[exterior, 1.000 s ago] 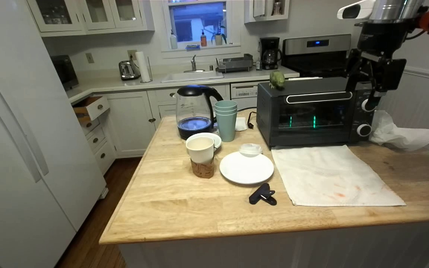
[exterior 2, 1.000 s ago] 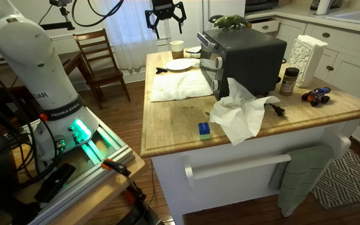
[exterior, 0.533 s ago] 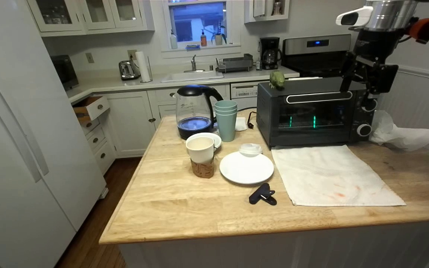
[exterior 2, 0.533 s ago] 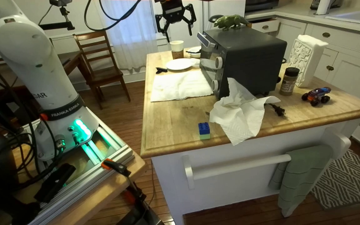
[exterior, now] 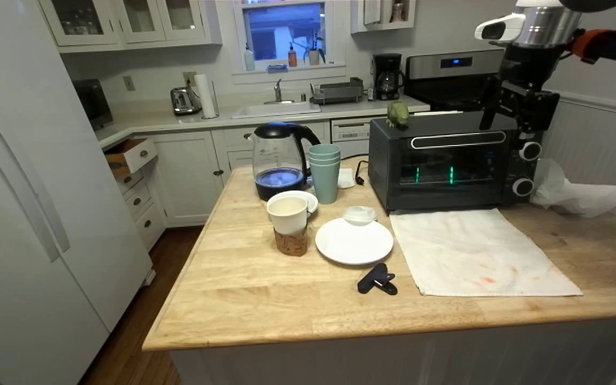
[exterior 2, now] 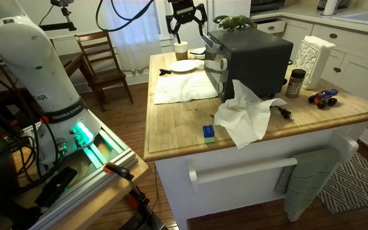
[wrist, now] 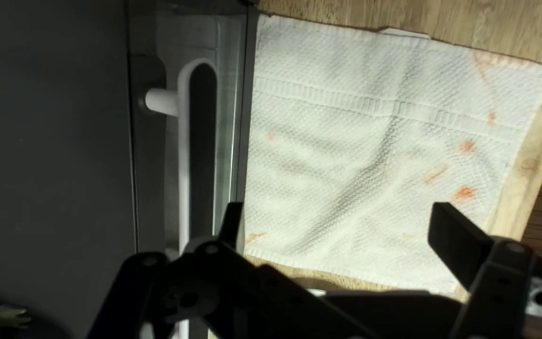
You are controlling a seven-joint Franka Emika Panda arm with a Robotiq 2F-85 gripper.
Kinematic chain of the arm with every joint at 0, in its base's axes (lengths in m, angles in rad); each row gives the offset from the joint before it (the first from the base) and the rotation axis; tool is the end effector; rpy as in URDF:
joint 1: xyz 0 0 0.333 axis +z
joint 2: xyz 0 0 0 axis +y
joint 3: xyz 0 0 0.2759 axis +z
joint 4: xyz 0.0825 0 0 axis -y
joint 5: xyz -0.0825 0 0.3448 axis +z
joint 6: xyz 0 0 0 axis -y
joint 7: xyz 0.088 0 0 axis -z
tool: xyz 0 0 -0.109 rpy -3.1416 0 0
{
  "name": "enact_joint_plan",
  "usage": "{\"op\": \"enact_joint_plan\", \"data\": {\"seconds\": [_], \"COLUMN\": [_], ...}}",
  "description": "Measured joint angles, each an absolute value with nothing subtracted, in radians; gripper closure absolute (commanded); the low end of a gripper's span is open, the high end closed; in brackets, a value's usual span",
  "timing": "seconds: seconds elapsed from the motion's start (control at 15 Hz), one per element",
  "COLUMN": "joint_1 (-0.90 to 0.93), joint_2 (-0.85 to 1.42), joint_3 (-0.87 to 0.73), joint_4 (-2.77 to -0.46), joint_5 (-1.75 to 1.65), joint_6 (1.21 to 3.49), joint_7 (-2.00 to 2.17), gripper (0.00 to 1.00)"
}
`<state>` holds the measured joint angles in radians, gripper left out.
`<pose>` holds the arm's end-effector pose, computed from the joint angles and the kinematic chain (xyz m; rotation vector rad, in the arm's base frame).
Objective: Pull down the mini oven door
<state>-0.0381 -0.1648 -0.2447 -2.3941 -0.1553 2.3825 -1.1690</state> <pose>0.4443 -0.1312 0.3764 2.6253 1.4192 0.0934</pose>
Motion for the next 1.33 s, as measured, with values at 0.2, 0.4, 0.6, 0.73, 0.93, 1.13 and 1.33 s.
{"op": "enact_joint_plan", "data": {"seconds": [0.2, 0.4, 0.6, 0.73, 0.93, 1.13, 1.33], "joint_1": [-0.041, -0.051, -0.061, -0.066, -0.074, -0.080, -0.084], "joint_2": [-0.141, -0.120, -0.102, -0.089, -0.072, -0.068, -0.068], "joint_3": [-0.244, -0.244, -0.243, -0.243, -0.242, -0.239, -0.235], "joint_4": [-2.379, -2.365, -2.355, -2.351, -2.349, -2.345, -2.344], "joint_5": [-0.155, -0.155, -0.137, -0.118, -0.085, -0.049, -0.018], "joint_6": [2.410, 2.431, 2.436, 2.441, 2.448, 2.447, 2.445], "joint_7": [-1.211, -1.242, -1.271, -1.285, -1.304, -1.304, -1.304], "gripper": [0.00, 0.00, 0.00, 0.00, 0.00, 0.00, 0.00]}}
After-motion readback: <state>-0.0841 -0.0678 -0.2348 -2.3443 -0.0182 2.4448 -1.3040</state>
